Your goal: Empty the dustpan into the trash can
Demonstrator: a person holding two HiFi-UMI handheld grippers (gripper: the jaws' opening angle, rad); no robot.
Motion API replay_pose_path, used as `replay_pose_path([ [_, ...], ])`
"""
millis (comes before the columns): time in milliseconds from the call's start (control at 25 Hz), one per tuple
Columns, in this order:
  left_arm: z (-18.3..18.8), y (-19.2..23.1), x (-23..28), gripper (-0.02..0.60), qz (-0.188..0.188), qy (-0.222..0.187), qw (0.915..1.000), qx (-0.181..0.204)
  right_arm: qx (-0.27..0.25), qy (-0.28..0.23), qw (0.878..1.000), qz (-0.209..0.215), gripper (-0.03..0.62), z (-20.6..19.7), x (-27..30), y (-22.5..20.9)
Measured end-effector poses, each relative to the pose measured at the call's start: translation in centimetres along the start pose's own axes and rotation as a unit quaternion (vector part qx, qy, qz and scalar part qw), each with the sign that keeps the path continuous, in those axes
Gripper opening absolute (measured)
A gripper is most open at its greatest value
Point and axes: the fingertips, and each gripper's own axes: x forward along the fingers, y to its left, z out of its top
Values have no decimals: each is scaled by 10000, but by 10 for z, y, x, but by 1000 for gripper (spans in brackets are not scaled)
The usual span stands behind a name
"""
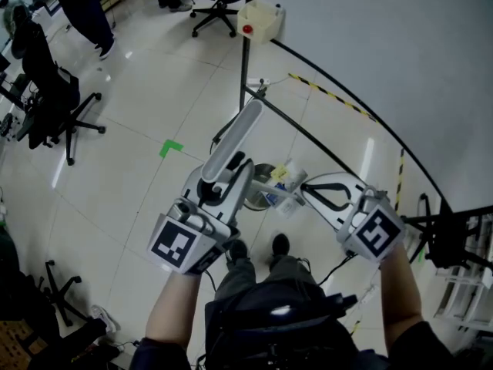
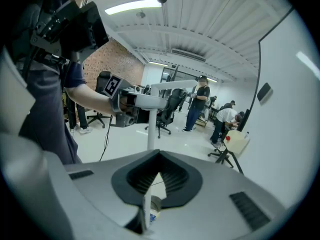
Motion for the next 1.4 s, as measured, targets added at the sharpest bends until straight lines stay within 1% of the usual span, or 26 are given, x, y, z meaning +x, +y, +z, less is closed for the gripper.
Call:
replay_pose_path([
  [320, -4, 51, -51, 55, 592, -209, 9975, -312, -43, 76, 9995, 309, 14, 14, 25, 15],
  [440, -4, 69, -70, 55, 774, -276, 9958, -401, -226, 162, 9982, 524, 14, 17, 45, 21],
  [640, -11, 88, -97, 55, 1049, -426, 9920, -560, -448, 355, 9947, 849, 14, 12, 74, 32],
  [920, -9, 103, -121, 54, 1366, -636, 9860, -708, -924, 418, 9838, 1480, 14, 9, 103, 41],
  [1080, -10, 107, -137, 52, 1406, -811, 9834, -813, -1031, 341, 9808, 1619, 14, 6, 110, 44],
  [1200, -15, 106, -156, 51, 1496, -1002, 9790, -955, -1139, 471, 9775, 1714, 14, 4, 112, 45],
  [1320, -21, 109, -179, 51, 1634, -1101, 9751, -1021, -1126, 546, 9775, 1700, 14, 10, 116, 51],
  [1400, -23, 110, -190, 51, 1647, -1195, 9733, -1062, -1184, 629, 9764, 1693, 14, 12, 123, 55],
])
